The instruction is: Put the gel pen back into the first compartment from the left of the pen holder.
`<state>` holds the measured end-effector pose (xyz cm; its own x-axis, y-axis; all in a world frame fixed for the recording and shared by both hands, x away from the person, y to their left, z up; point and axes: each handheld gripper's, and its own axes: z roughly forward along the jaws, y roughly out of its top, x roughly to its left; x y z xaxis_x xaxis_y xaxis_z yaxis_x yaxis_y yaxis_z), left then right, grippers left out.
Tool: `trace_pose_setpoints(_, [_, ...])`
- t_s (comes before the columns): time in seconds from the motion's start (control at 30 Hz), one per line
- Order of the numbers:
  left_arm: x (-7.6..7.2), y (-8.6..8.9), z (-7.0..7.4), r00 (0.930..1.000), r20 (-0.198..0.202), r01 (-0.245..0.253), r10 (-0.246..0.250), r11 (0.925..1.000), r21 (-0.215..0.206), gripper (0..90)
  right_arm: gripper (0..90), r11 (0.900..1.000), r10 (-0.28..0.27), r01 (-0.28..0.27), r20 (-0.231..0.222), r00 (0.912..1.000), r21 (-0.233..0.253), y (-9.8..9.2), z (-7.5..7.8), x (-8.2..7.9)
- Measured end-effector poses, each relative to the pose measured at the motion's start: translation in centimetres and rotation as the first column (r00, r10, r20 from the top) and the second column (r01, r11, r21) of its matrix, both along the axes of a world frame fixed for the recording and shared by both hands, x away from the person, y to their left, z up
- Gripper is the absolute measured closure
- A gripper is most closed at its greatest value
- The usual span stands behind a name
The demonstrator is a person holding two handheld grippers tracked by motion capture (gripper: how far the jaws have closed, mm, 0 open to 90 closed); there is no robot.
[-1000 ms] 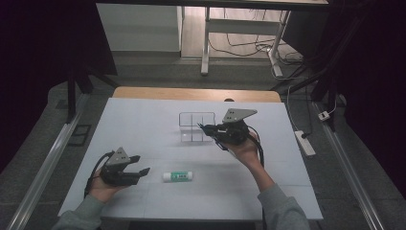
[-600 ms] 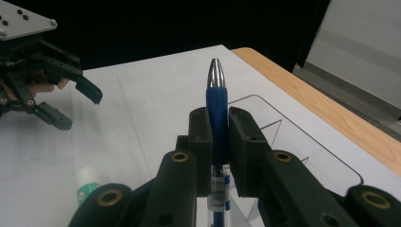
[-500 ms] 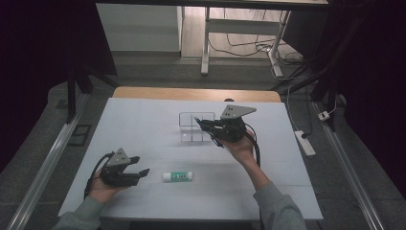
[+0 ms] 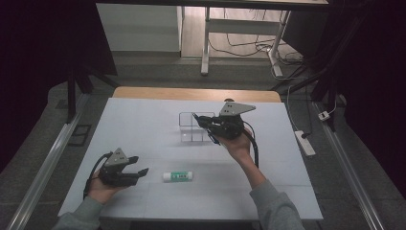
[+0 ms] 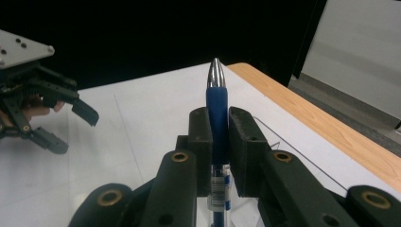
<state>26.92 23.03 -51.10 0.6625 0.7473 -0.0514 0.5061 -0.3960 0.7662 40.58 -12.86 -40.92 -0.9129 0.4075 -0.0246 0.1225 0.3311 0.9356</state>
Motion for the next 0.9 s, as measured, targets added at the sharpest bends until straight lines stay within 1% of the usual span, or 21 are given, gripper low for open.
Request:
trace_pose_setpoints(0.1, [0.0,0.0,0.0,1.0000,0.003,0.001,-0.001,1.0000,-0.001,36.0,79.3,1.000,-0.012,0.012,0.000,0.9999,0.012,0.4,0.0,0.2])
trace_pose_setpoints(0.2, [0.0,0.0,0.0,1.0000,0.000,0.003,-0.003,1.0000,0.001,36.0,79.3,0.999,-0.025,0.025,0.004,0.9997,0.023,0.8,0.3,0.5])
trace_pose_setpoints(0.27, [0.0,0.0,0.0,1.0000,0.000,0.006,-0.006,1.0000,0.001,35.9,79.2,0.999,-0.026,0.026,-0.001,0.9997,0.028,1.1,0.7,0.8])
trace_pose_setpoints(0.37, [0.0,0.0,0.0,1.0000,0.000,0.005,-0.005,1.0000,-0.001,36.0,79.2,0.999,-0.023,0.023,0.009,0.9997,0.034,1.7,1.3,1.1])
trace_pose_setpoints(0.5, [0.0,0.0,0.0,1.0000,-0.001,0.007,-0.007,1.0000,0.001,35.9,79.2,0.999,-0.036,0.035,0.020,0.9992,0.041,2.4,2.0,1.5])
trace_pose_setpoints(0.63, [0.0,0.0,-0.1,1.0000,-0.002,0.008,-0.008,1.0000,-0.001,35.9,79.2,0.997,-0.042,0.041,0.013,0.9990,0.064,2.7,2.2,2.0])
trace_pose_setpoints(0.77, [0.1,0.0,-0.1,0.9999,-0.006,0.010,-0.010,0.9999,-0.002,35.9,79.2,0.997,-0.038,0.037,0.012,0.9992,0.062,3.0,2.2,2.5])
trace_pose_setpoints(0.9, [0.1,0.0,-0.1,0.9999,-0.007,0.010,-0.010,0.9999,-0.001,35.9,79.1,0.997,-0.037,0.036,0.014,0.9992,0.069,3.1,2.2,2.9])
